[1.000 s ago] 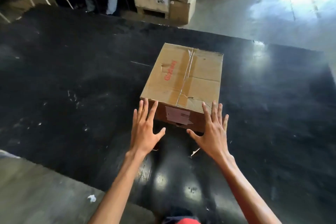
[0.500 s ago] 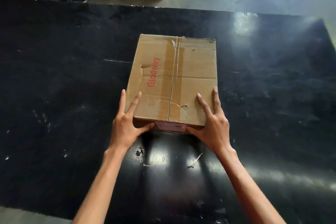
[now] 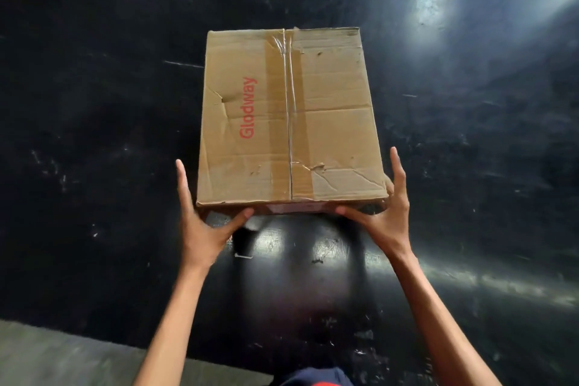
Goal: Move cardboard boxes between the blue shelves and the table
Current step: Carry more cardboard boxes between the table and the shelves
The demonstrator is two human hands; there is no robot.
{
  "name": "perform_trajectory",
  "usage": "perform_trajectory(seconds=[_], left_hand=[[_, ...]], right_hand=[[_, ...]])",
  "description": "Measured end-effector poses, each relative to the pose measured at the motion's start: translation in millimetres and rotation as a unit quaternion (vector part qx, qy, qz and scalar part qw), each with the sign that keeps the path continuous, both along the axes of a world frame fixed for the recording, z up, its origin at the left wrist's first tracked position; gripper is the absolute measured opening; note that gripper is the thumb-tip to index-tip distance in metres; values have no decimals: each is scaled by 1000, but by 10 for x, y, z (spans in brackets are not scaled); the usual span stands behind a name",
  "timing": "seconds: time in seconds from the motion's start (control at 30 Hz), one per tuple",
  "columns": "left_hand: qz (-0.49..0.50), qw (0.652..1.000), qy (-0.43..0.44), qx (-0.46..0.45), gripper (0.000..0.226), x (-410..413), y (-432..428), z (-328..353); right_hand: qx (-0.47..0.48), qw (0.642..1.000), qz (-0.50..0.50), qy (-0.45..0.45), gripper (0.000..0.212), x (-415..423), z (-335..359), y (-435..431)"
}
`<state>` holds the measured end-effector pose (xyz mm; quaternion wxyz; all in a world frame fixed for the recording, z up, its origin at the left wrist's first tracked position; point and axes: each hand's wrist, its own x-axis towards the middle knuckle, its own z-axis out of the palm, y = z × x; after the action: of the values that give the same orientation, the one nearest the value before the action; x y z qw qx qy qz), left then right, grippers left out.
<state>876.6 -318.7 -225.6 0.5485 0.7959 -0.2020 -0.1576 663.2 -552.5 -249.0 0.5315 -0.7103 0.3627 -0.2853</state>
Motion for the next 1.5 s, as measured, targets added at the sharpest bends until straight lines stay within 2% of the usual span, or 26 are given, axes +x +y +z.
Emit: perform_trajectory(seconds=[0.07,0.13,0.23,0.37,0.43,0.53,0.57,0.7,0.77,0.87,1.03,1.2,1.4,1.5], left_hand=[[13,996,85,-19,99,31,-23,-130],[29,991,128,2,66,43,-37,-274],[40,985,167,8,61,61,-69,-357],[34,988,147,-12,49,8,-117,-197],[40,990,129,-30,59,-13,-147,-5],[66,990,98,-72,88,-12,-186,369],[74,990,82,-83,97,-9,-191,502],[89,990,-48,-98,99,-31,-143,970],[91,986,-119,-80,114,-48,-115,1139],[116,973,-190,-64,130,-118,56,1405],[181,952,-238,-58,127,-181,526,1724],[258,919,-294,-44,125,-220,1255,1925],[401,859,-319,-17,125,-568,2402,2077],[484,807,-338,19,124,-925,2987,2190]], right_hand=[[39,998,12,41,125,-32,-145,-11],[79,994,15,75,119,-50,-292,-24],[117,989,24,92,118,-27,-413,-19],[113,992,-8,53,114,53,-245,22],[100,994,-41,12,108,117,-14,41],[50,997,-54,-37,90,232,374,30],[30,997,-54,-48,92,275,503,32],[-76,992,-59,-80,121,420,969,97],[-103,990,-42,-87,131,495,1120,119],[-153,985,0,-81,127,595,1356,217],[-196,971,74,-115,118,864,1609,511],[-195,956,160,-153,117,1228,1827,1088],[-180,919,298,-188,118,1691,2015,2179],[-171,886,372,-216,119,1815,2115,2816]])
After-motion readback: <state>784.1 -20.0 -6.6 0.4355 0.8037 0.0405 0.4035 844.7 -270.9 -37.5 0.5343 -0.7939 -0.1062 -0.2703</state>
